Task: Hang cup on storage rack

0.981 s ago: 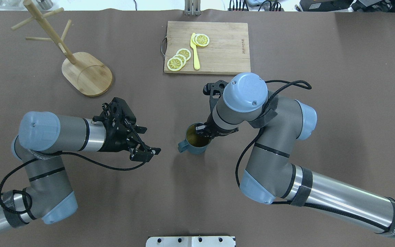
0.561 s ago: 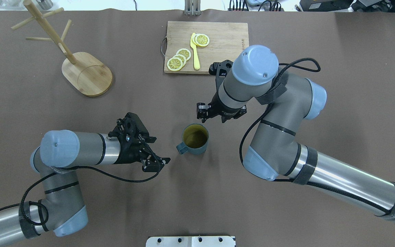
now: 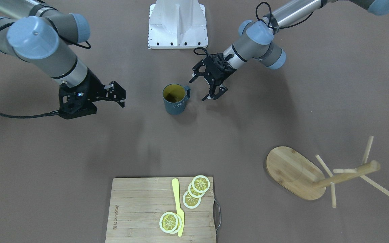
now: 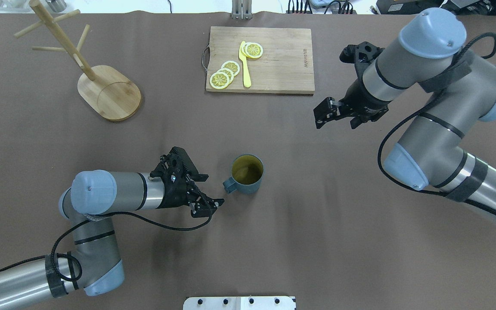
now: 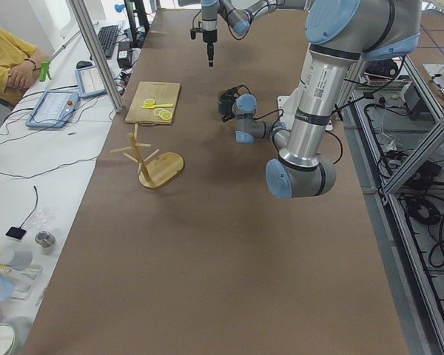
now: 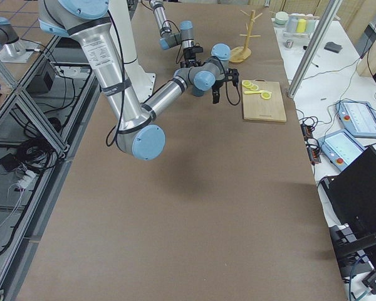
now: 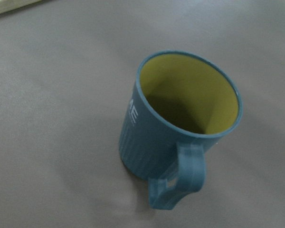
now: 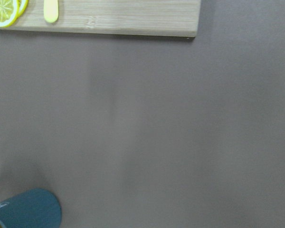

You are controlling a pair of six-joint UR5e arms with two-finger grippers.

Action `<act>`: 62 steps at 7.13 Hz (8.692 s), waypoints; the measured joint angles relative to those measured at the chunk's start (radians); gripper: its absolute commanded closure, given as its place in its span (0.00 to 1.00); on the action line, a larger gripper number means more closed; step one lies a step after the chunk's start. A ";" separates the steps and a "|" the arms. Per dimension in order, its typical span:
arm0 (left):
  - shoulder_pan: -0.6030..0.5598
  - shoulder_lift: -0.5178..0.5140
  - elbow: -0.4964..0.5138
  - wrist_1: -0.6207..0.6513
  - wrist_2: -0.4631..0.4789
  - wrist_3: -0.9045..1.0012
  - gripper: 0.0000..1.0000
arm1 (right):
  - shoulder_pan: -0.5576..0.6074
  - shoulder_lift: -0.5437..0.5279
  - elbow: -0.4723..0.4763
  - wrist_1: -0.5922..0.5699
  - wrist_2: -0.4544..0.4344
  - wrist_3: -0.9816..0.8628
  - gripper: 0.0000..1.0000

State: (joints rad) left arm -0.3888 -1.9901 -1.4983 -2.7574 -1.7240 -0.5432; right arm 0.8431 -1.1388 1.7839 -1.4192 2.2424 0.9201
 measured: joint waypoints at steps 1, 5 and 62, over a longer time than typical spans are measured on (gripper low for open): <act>0.016 -0.001 0.046 -0.091 0.048 0.006 0.11 | 0.026 -0.024 0.004 0.000 0.015 -0.033 0.00; 0.038 -0.028 0.094 -0.202 0.093 0.009 0.27 | 0.098 -0.085 -0.003 0.000 0.037 -0.154 0.00; -1.071 0.486 -0.047 0.831 -0.623 0.449 0.02 | 0.673 -0.409 -0.206 -0.050 0.038 -0.871 0.00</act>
State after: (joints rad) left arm -1.4595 -1.5040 -1.5448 -1.9264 -2.3465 -0.0946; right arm 1.5160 -1.5479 1.5783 -1.4695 2.2806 0.0494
